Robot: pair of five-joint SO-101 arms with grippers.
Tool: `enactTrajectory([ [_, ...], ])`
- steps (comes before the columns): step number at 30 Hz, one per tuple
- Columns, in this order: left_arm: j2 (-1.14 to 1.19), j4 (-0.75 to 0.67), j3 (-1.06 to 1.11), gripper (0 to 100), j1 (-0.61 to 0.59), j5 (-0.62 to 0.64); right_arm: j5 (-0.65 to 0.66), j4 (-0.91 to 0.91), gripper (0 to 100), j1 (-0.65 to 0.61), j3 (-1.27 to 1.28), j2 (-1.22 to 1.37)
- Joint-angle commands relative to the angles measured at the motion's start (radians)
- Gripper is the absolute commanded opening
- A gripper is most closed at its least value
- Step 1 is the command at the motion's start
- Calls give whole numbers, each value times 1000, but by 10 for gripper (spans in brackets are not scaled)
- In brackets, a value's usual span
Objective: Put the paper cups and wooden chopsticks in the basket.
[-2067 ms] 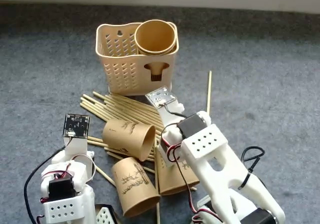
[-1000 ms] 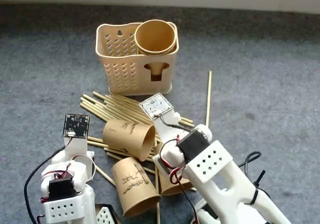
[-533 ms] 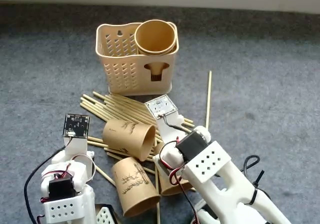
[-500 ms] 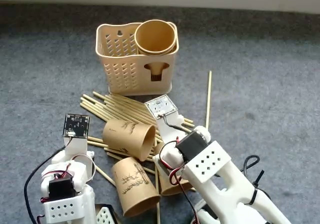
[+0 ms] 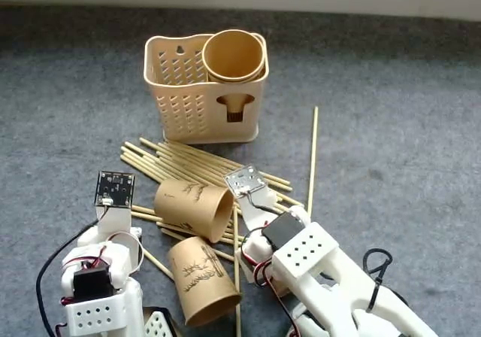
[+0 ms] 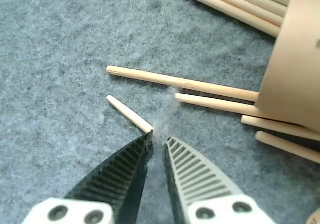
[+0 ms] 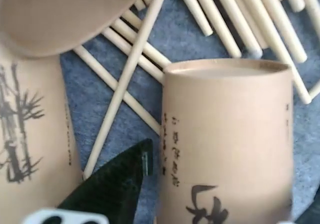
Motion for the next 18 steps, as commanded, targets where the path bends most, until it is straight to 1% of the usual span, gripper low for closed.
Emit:
enactTrajectory([
  [1, -4, 5, 19, 53, -7, -2, -3, -15, 468, -7, -2, -12],
  [16, -4, 5, 19, 53, -7, -2, -2, -15, 468, -12, -2, -12],
  [18, -4, 5, 19, 53, -7, -2, 32, -13, 468, -22, -2, -12],
])
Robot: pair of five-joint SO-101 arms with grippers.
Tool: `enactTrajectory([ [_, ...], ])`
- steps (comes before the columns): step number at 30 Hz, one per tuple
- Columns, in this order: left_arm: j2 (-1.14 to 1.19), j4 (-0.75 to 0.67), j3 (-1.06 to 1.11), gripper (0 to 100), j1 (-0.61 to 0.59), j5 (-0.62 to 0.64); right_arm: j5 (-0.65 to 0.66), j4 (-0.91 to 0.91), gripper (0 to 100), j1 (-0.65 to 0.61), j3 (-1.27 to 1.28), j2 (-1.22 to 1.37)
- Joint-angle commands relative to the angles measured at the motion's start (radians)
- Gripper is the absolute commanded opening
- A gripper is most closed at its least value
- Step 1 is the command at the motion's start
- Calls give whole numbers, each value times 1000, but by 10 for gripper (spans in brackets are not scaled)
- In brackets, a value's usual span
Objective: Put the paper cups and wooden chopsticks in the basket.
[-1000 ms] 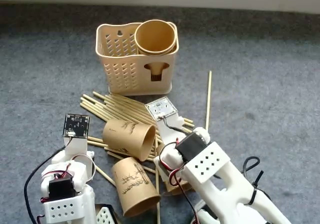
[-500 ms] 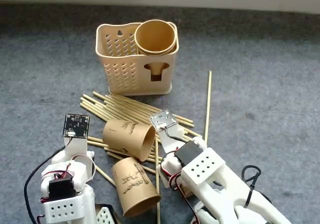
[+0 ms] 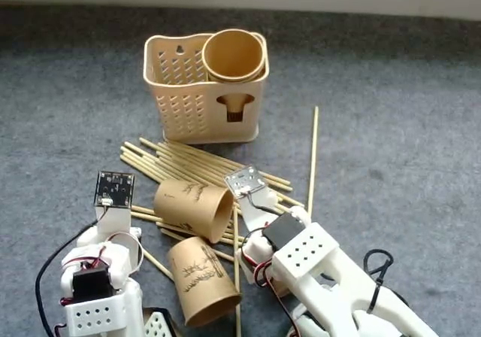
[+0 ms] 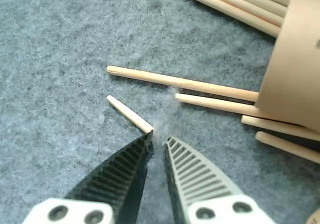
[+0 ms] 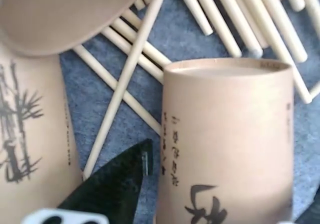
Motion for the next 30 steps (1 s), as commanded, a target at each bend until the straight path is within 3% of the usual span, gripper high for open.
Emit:
enactTrajectory([
  [1, -4, 5, 19, 53, -7, -2, 75, -13, 468, -38, -7, -12],
  [4, -4, 5, 19, 53, -7, -2, 178, -15, 468, -70, -5, -12],
  [11, -4, 5, 19, 53, -7, -2, 265, -22, 468, -64, 4, -12],
  [16, -4, 5, 19, 53, -7, -2, 321, -22, 466, 30, 5, -12],
  [23, -4, 5, 19, 53, -7, -2, 459, -38, 317, 111, 31, -10],
  [30, -4, 5, 19, 53, -7, -2, 459, -62, 307, 177, 70, -22],
])
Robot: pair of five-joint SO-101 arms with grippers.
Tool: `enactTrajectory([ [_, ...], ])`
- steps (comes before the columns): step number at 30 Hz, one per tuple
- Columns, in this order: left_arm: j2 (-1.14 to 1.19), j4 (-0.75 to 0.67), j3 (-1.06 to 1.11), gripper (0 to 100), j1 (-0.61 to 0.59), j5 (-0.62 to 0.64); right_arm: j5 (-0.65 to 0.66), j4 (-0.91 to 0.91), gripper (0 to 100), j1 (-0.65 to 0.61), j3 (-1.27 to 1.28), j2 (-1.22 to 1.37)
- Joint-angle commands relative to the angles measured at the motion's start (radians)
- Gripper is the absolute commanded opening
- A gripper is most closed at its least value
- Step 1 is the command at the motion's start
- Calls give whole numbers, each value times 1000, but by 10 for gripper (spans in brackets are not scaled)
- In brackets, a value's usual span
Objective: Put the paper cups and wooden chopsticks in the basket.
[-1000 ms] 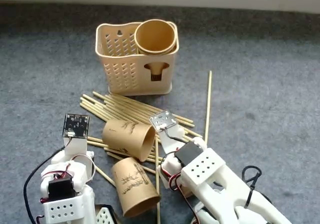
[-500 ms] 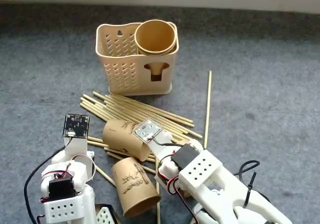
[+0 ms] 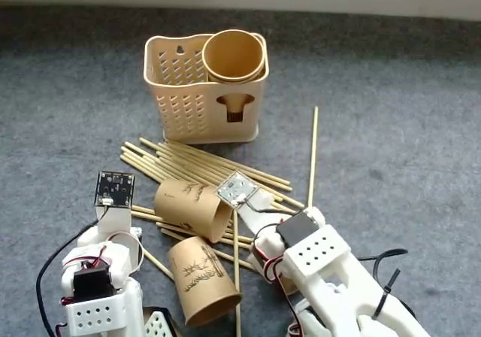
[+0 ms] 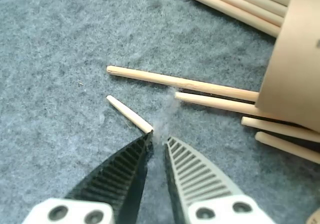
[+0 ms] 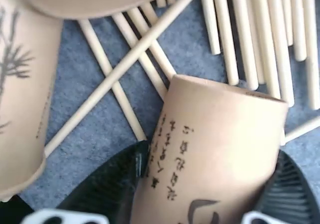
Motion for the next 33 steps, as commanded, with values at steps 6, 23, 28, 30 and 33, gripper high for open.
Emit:
enactTrajectory([
  [6, -4, 5, 19, 53, -7, -2, 14, -7, 307, 229, -148, -1],
  [23, -4, 5, 19, 53, -7, -2, -86, -102, 307, 472, -329, 45],
  [28, -4, 5, 19, 53, -7, -2, -84, -148, 307, 504, -374, 206],
  [30, -4, 5, 19, 53, -7, -2, -86, -148, 307, 506, -409, 274],
  [33, -4, 5, 19, 53, -7, -2, -86, -145, 307, 506, -461, 354],
])
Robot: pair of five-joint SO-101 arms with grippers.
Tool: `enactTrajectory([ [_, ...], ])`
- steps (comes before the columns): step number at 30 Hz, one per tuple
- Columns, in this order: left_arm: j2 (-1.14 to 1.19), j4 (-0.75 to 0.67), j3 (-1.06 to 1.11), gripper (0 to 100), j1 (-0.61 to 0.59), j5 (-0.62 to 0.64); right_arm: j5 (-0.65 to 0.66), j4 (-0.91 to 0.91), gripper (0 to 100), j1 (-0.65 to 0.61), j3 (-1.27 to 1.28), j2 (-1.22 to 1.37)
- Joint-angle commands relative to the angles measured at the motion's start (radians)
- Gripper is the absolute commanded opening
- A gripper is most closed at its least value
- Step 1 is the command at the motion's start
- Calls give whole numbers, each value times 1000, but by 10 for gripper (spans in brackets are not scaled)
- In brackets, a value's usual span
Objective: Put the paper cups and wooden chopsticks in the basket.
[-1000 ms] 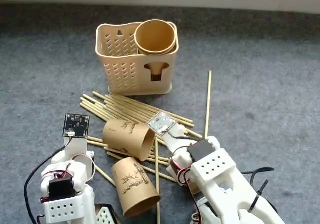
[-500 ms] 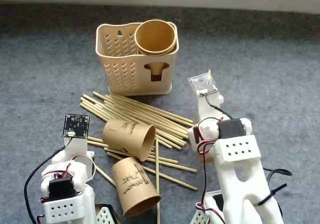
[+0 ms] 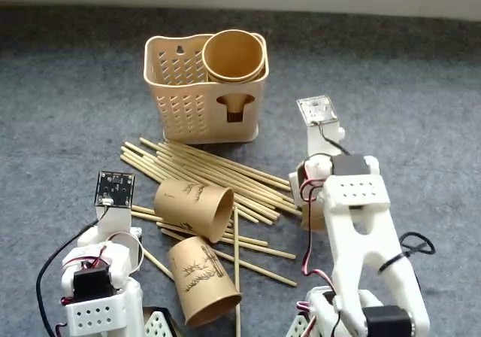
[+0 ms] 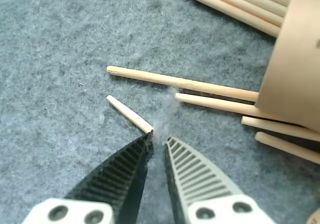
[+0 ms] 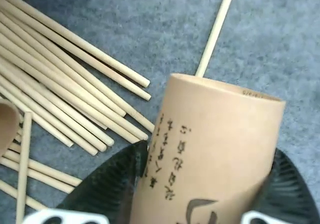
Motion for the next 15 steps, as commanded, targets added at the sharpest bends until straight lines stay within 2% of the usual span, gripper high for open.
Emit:
enactTrajectory([
  [1, -4, 5, 19, 53, -7, -2, -9, -16, 307, 12, -88, 74],
  [15, -4, 5, 19, 53, -7, -2, -9, -21, 307, 8, -145, 203],
])
